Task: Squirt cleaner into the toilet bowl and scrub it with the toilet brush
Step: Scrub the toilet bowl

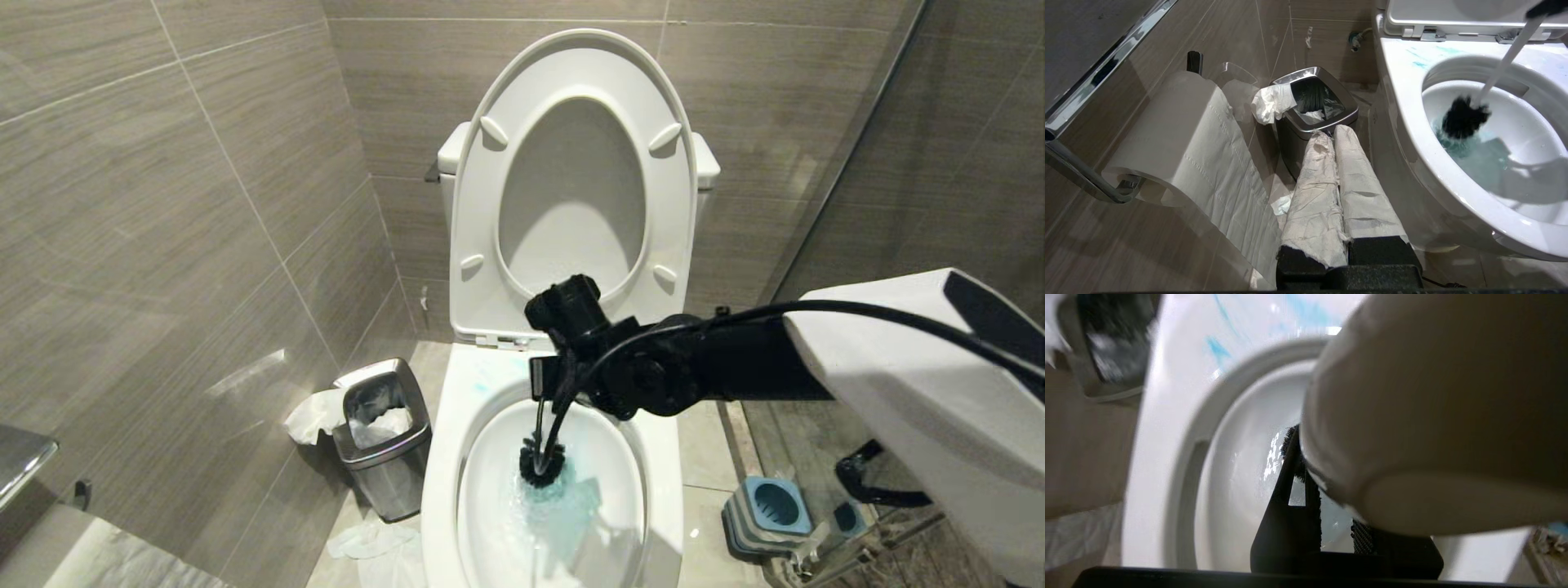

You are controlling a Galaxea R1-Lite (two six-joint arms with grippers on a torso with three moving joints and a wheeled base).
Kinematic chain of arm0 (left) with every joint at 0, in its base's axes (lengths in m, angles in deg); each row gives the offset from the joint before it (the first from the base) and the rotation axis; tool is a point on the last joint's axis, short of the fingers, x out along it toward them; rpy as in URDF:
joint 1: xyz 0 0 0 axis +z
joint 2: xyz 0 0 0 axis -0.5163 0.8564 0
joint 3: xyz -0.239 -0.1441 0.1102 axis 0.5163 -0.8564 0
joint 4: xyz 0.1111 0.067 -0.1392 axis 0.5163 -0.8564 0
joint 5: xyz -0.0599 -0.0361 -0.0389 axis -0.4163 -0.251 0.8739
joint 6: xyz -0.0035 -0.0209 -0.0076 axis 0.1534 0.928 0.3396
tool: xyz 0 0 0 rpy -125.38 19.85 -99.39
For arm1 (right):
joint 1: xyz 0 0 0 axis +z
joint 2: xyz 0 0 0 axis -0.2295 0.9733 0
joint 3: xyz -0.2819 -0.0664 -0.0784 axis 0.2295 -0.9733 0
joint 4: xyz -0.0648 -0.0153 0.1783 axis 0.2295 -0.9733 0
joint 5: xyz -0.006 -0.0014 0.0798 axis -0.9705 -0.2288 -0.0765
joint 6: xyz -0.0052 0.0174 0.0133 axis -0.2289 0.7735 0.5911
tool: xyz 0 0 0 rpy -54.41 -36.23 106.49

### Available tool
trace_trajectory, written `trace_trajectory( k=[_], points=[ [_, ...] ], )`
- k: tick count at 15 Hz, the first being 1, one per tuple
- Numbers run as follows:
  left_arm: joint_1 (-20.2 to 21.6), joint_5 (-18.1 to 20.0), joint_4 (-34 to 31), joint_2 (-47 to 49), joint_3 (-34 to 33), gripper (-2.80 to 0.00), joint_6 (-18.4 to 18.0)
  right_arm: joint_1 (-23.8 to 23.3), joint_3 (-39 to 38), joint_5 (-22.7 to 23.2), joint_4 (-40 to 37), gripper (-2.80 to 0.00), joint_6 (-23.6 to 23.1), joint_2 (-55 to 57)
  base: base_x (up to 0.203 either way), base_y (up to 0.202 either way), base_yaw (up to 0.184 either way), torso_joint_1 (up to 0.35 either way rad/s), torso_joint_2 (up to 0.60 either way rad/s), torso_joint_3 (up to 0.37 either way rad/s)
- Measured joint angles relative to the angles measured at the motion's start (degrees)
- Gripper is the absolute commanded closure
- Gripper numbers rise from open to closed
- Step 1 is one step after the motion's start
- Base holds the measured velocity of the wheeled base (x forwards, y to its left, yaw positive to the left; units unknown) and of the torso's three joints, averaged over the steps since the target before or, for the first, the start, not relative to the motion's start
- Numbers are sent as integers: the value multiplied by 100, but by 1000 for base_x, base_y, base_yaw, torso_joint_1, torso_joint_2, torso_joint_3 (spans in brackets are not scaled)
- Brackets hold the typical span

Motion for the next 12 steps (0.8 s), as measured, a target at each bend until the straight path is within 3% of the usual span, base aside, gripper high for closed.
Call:
trace_trajectory(
  k=[5, 12],
  points=[
    [0, 1, -4, 0, 0, 0, -1, -127, 11, -130, 1, 0, -105, -331, 0, 0, 0, 0, 0, 0],
    [0, 0, -2, 0, 0, 0, 0, -234, 62, -213, 60, 0, -69, 482, 0, 0, 0, 0, 0, 0]
  ],
)
